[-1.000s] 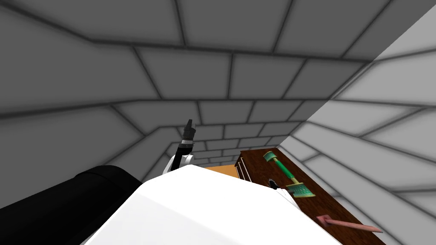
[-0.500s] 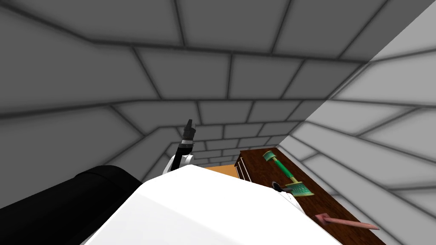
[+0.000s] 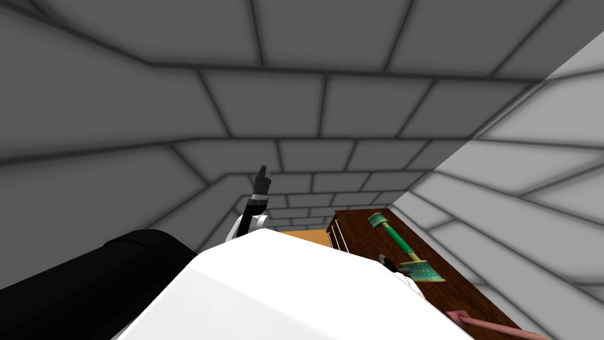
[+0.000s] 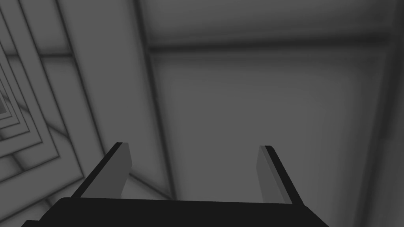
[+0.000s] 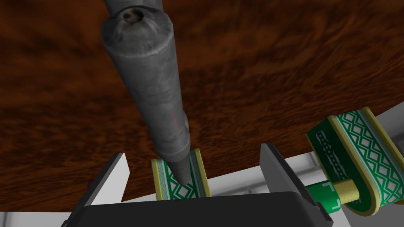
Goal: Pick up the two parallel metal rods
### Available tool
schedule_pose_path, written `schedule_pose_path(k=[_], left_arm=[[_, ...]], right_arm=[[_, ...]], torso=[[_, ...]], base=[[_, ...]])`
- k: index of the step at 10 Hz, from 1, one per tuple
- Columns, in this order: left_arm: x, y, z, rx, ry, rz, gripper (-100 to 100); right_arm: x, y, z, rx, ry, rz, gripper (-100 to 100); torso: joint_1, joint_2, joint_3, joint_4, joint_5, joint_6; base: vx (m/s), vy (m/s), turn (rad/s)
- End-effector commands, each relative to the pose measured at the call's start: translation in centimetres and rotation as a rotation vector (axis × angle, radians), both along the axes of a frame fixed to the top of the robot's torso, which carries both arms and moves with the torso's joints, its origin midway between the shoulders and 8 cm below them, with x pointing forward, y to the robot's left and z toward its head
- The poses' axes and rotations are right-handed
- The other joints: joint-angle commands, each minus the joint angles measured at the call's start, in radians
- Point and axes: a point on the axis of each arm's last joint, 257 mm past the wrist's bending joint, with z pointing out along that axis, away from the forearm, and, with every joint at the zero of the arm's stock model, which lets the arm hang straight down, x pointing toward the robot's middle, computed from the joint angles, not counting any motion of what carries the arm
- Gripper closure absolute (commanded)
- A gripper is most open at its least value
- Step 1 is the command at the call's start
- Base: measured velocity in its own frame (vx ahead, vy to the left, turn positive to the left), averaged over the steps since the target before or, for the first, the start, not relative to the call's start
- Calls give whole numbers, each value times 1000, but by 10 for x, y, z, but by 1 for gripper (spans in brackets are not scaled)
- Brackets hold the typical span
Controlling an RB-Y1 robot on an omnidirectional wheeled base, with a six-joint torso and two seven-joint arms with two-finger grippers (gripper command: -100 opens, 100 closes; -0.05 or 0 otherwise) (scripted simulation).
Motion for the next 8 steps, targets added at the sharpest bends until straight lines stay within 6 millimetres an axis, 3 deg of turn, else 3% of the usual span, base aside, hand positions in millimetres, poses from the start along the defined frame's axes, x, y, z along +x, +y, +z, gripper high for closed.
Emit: schedule_pose_path(k=[1, 4, 5, 8], left_arm=[[0, 0, 0, 0, 0, 0, 0], [0, 0, 0, 0, 0, 0, 0], [0, 0, 0, 0, 0, 0, 0], [0, 0, 0, 0, 0, 0, 0]], right_arm=[[-3, -3, -1, -10, 18, 13, -100], [-9, -7, 0, -7, 12, -16, -100], [-4, 3, -4, 6, -14, -2, -100], [-16, -8, -2, -14, -1, -9, -100]], torso=[[0, 0, 0, 0, 0, 0], [0, 0, 0, 0, 0, 0], [0, 0, 0, 0, 0, 0], [-1, -1, 0, 0, -1, -1]], base=[[0, 0, 0], [0, 0, 0], [-14, -3, 423], [2, -1, 17]])
